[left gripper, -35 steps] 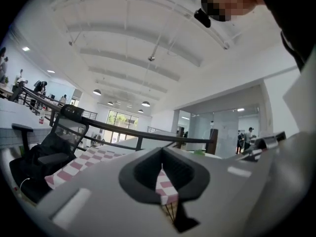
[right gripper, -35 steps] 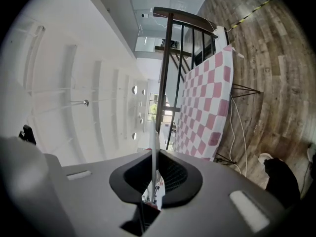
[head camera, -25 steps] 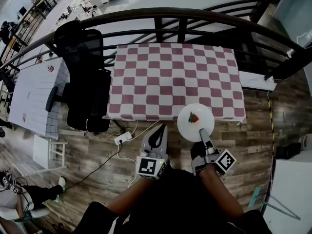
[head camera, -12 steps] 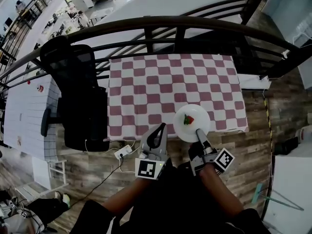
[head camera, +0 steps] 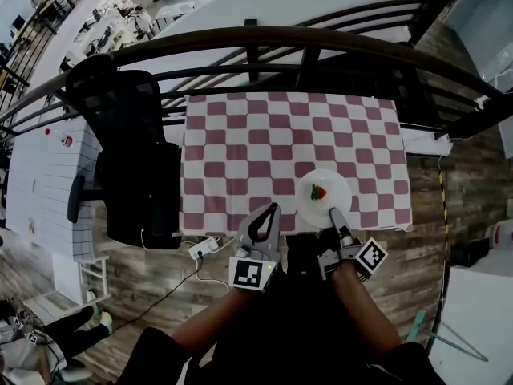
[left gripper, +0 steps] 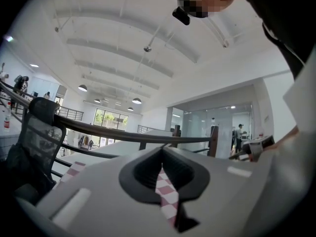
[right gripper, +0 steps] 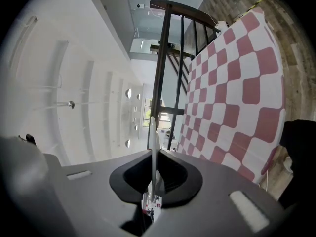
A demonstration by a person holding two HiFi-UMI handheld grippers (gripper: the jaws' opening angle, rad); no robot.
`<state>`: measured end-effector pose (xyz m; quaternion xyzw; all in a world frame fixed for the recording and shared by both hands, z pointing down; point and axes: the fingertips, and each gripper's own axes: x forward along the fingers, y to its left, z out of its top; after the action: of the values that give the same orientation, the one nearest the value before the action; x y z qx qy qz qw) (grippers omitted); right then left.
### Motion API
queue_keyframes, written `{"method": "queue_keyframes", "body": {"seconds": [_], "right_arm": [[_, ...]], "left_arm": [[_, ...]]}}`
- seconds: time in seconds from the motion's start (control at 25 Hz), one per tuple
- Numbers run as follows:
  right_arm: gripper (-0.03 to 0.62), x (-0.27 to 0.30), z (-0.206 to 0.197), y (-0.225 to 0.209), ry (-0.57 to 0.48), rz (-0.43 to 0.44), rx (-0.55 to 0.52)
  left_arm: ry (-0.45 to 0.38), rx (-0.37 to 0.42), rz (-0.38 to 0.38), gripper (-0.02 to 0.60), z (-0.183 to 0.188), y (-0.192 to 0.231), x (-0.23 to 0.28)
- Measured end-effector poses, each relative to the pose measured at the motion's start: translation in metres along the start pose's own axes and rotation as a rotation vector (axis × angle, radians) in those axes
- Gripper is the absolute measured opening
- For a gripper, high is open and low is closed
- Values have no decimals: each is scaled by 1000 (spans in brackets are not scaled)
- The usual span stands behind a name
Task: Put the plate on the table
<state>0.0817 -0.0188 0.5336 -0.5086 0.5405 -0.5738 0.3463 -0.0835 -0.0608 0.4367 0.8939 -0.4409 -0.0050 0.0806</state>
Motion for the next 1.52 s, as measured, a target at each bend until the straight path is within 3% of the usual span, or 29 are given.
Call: {"method": "queue_keyframes", "body": {"seconds": [0.24, 0.4, 0.6, 0.88, 1.0, 1.12, 1.52], "right_arm": [[14, 53, 25, -8, 51, 10, -1], [14, 87, 45, -23, 115, 12, -90], [14, 123, 50, -50, 175, 25, -70], [14, 167, 65, -96, 159, 38, -66], [14, 183, 76, -113, 146, 44, -48], [14, 196, 86, -131, 162, 45, -101], [15, 223, 76, -159, 269, 49, -156]], "left_arm": [[4, 10, 78, 8, -1, 27, 37], [38, 27, 64, 8, -7, 28, 69], [76, 41, 45, 8, -18, 29, 109], [150, 42, 13, 8, -41, 35, 152], [178, 43, 25, 8, -48, 40, 167], [201, 16, 44, 8, -55, 49, 181], [214, 27, 101, 8, -57, 64, 193]]}}
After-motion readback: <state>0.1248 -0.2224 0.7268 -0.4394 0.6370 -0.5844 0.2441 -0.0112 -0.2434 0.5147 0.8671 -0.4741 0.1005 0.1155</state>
